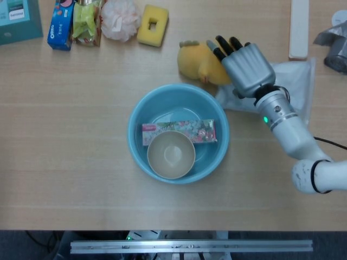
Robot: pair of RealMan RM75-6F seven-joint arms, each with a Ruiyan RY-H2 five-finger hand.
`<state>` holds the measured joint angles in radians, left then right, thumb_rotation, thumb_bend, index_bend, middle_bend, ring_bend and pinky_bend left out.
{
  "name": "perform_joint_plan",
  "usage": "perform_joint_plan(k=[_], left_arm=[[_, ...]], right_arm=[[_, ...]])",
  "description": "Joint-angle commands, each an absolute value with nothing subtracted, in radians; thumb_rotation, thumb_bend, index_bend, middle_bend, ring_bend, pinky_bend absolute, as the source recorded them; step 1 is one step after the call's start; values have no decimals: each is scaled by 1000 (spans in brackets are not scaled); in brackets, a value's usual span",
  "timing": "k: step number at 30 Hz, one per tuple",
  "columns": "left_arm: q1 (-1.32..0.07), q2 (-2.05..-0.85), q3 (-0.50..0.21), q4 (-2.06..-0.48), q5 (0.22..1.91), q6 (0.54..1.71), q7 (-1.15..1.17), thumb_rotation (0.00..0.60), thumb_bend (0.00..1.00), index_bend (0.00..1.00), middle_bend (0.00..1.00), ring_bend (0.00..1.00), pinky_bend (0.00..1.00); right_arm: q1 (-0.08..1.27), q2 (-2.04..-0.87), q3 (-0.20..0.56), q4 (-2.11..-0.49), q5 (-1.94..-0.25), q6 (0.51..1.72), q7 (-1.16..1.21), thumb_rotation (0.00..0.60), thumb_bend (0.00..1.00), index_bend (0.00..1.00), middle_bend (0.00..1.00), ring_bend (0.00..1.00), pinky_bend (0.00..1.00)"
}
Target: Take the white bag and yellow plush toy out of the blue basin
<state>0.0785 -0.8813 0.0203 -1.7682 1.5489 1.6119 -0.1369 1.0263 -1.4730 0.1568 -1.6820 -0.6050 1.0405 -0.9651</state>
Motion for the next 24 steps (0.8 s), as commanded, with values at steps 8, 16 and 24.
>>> perform_joint_plan(k=[8,16,24], left_arm=[[62,-892,13,-1753,1539,1587,-140,600,240,328,284,187,164],[37,-911,5,-1746,1552,1564,-125,600,240,328,284,187,164],[14,-938,-4,-1744,1574,1560,-88,600,241,328,284,187,164]], right_arm=[[866,-1211,71,-1983,-727,1255,-891,600,86,0,106,113,399],[613,-997,-68,-2127,-933,1505,-762,600,110,0,159,125,413],[386,-886,-162,-2152,-1059,1672,-634,600,111,0,159,125,413]])
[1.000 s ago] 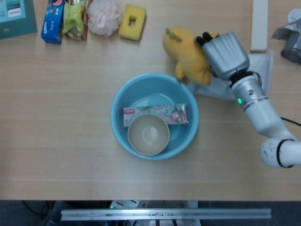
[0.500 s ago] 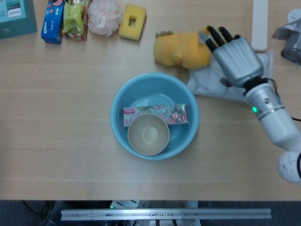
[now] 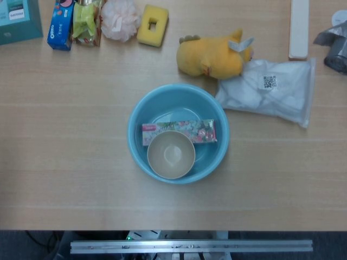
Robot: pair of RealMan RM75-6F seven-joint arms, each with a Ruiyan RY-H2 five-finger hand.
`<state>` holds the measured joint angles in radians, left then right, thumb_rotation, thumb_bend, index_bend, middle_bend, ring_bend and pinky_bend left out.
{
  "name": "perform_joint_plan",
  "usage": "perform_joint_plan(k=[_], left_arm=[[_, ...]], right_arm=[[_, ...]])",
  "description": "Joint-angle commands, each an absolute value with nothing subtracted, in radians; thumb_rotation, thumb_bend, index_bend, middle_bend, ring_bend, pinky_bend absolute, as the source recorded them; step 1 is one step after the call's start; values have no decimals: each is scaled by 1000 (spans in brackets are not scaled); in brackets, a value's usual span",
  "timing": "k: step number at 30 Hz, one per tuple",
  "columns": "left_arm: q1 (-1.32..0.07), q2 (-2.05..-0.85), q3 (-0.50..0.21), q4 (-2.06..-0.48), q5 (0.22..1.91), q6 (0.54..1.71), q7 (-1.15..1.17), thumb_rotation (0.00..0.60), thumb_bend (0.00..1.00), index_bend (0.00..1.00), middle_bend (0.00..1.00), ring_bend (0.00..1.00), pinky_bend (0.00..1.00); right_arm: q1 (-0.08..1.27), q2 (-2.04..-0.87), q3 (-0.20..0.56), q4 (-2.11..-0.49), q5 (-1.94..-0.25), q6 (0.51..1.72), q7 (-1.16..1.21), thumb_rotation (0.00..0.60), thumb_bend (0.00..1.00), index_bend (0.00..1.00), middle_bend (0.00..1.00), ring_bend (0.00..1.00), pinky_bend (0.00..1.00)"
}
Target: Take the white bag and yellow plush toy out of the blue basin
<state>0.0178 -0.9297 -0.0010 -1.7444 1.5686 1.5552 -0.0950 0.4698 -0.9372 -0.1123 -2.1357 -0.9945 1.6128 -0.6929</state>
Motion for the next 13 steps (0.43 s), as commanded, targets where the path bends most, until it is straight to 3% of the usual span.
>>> perform_joint_plan(k=[1,13], left_arm=[[13,-942,-6,-1744,1576,1562,-83,600,240,328,284,187,164],[10,-954,-5,-1743,1613,1591,-69,600,240,328,284,187,164]], right_arm=[[365,-878,-170,-2150,-1073,1682,-623,600,111,0,159,125,413],[211,-847,-185,-2122,-1246,1745,-569,600,111,0,165,125,413]])
